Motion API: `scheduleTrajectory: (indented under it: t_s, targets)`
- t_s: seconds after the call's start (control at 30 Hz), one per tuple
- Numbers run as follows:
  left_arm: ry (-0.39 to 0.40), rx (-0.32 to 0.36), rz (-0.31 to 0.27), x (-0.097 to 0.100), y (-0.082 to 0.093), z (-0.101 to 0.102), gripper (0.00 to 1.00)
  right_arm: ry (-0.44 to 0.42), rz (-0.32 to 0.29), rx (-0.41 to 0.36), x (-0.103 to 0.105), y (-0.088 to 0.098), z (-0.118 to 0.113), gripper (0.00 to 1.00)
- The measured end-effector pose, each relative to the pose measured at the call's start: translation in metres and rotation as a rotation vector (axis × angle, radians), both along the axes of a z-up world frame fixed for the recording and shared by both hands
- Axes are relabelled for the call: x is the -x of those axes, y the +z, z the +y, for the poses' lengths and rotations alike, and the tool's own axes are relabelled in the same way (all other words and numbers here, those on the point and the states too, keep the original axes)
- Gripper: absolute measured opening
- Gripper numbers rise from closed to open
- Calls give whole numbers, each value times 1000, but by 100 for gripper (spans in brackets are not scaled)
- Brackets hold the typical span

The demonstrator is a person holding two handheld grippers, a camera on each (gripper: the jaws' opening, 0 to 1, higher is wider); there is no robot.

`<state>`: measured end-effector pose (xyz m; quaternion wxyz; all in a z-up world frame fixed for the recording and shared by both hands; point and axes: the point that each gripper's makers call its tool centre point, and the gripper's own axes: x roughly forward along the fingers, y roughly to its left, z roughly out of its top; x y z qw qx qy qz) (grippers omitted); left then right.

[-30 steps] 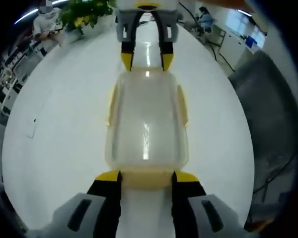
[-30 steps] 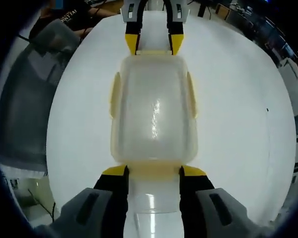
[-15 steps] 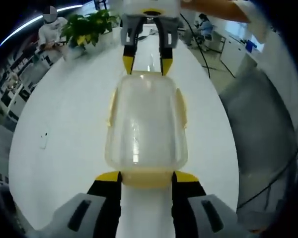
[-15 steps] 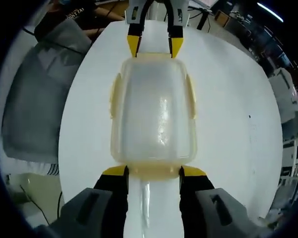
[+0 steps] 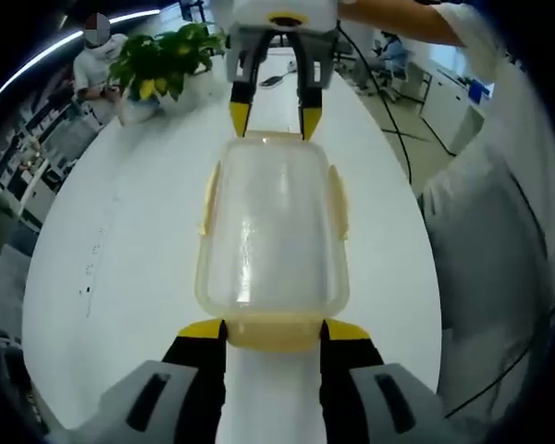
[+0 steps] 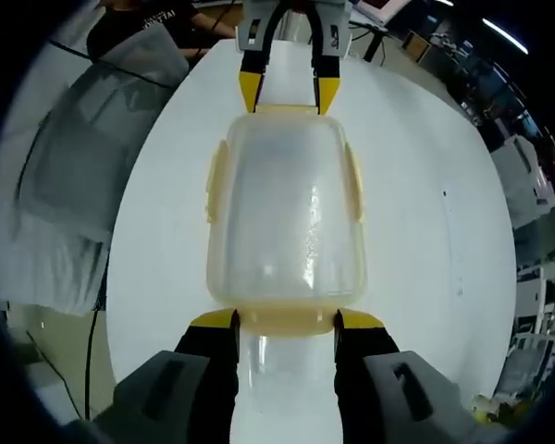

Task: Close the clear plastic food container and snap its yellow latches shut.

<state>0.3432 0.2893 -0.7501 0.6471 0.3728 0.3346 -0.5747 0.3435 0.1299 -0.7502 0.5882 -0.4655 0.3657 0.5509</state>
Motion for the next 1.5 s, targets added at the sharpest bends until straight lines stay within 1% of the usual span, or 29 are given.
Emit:
scheduleTrajectory:
  t_s: [0.1, 0.17, 0.27, 0.33, 0.43, 0.5, 0.53, 0.63, 0.7, 0.8, 0.93, 1.03, 1.07, 1.1, 1.13, 1.17, 1.2, 1.23, 1.27, 1.3, 1.33, 1.37, 1.4, 1.43, 1.47, 1.5]
  targets:
    - [-1, -4, -2, -6, 0, -18, 34, -1, -1, -10, -5, 1, -17, 39]
    - [-6, -20, -9, -10, 0, -28, 34, -4, -2, -13, -8, 2, -26, 39]
    - [-10, -40, -1, -15, -3, -46, 34, -5, -5, -13, -13, 0, -44, 39]
    - [-12, -54, 2, -17, -5, -53, 34, -6, 3, -28, -16, -2, -53, 39]
    - [-12, -61, 11, -20, -7, -69, 34, -4, 8, -18, -19, -5, -65, 39]
    - [-14, -72, 10, -23, -8, -74, 34, -7, 12, -24, -22, -6, -72, 39]
    - [-15, -82, 15, -24, -9, -77, 34, -8, 14, -28, -23, -7, -74, 39]
    - [-21, -82, 35, -26, -13, -87, 34, -18, 28, -30, -22, -14, -84, 39]
    - [-26, -93, 33, -28, -16, -91, 34, -25, 36, -44, -24, -15, -87, 39]
    - [-28, -99, 53, -29, -18, -96, 34, -25, 48, -43, -24, -19, -93, 39]
    - [-30, -130, 62, -30, -21, -98, 34, -24, 68, -50, -25, -25, -94, 39]
    - [-22, -131, 72, -31, -23, -100, 33, -22, 75, -54, -25, -29, -97, 39]
    - [-17, -129, 72, -31, -23, -101, 33, -26, 82, -66, -24, -30, -97, 39]
    - [-27, -96, 77, -30, -19, -109, 33, -34, 100, -73, -22, -31, -97, 39]
    - [-18, -54, 82, -31, -14, -117, 32, -35, 99, -70, -22, -33, -99, 39]
    - [-25, -34, 85, -30, -9, -121, 28, -30, 92, -76, -22, -32, -98, 39]
    - [-26, -28, 63, -35, -5, -123, 12, -8, 87, -100, -22, -30, -94, 39]
    - [-73, -17, 32, -36, -2, -127, 0, -30, 110, -119, -19, -28, -91, 39]
    - [-75, -25, 23, -38, -3, -126, 2, -31, 114, -126, -18, -27, -90, 39]
    - [-42, -37, 40, -39, -6, -125, 11, -22, 103, -119, -19, -28, -90, 39]
    - [-20, -54, 66, -37, -9, -122, 18, -13, 92, -107, -19, -29, -92, 39]
    - [-43, -71, 59, -36, -11, -118, 17, 1, 82, -86, -20, -31, -95, 39]
    - [-56, -98, 38, -37, -13, -113, 15, 11, 78, -85, -20, -32, -95, 39]
    - [-61, -128, 21, -39, -15, -107, 15, -1, 86, -81, -20, -32, -96, 39]
    - [-59, -140, 30, -38, -16, -103, 16, -4, 89, -87, -20, -32, -97, 39]
    - [-28, -112, 53, -36, -14, -106, 17, -9, 92, -98, -20, -32, -97, 39]
